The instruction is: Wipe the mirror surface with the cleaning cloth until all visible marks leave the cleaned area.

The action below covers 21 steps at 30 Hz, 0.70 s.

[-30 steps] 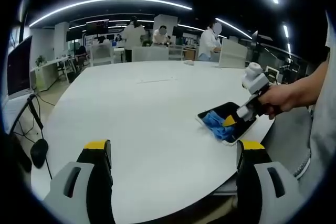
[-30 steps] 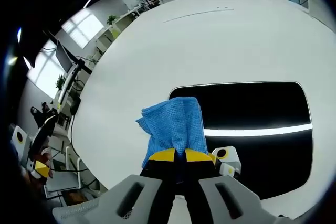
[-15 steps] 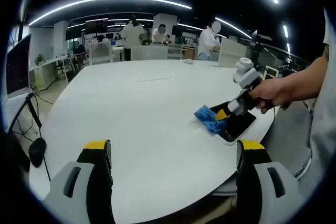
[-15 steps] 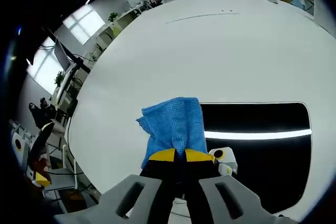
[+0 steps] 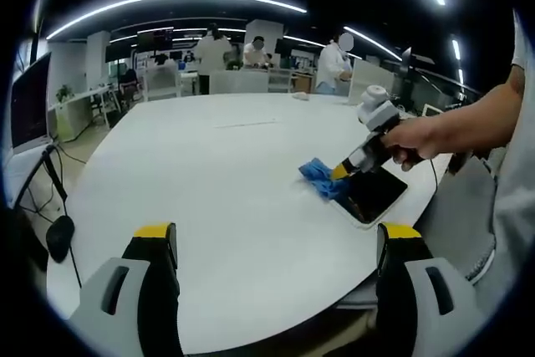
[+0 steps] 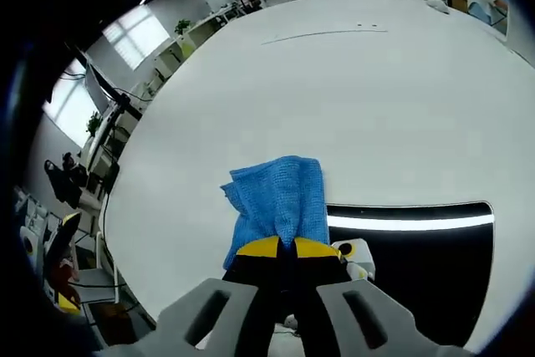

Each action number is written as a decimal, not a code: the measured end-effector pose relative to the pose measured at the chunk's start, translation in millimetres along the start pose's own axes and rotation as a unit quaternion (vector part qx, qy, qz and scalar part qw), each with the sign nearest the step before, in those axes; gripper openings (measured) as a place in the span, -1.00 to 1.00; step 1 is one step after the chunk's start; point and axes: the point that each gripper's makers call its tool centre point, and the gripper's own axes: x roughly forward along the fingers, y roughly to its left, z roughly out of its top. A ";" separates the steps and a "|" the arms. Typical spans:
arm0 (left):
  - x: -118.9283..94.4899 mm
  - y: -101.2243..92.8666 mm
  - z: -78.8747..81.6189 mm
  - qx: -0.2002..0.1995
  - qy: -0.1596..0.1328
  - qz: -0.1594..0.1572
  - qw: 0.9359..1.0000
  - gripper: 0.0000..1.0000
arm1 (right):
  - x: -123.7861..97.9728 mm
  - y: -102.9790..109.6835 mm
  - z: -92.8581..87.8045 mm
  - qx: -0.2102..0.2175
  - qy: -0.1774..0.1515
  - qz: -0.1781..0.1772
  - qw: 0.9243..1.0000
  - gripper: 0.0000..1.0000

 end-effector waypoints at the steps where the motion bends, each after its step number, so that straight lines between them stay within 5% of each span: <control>1: -0.1 -0.2 0.1 0.000 0.000 0.000 1.000 0.98 | 0.1 0.0 1.5 -0.002 -0.001 0.000 1.000 -1.00; 21: -0.2 0.8 3.4 -0.001 -0.001 0.006 1.000 0.98 | 16.1 -2.1 25.1 -0.043 -0.004 -0.004 0.999 -1.00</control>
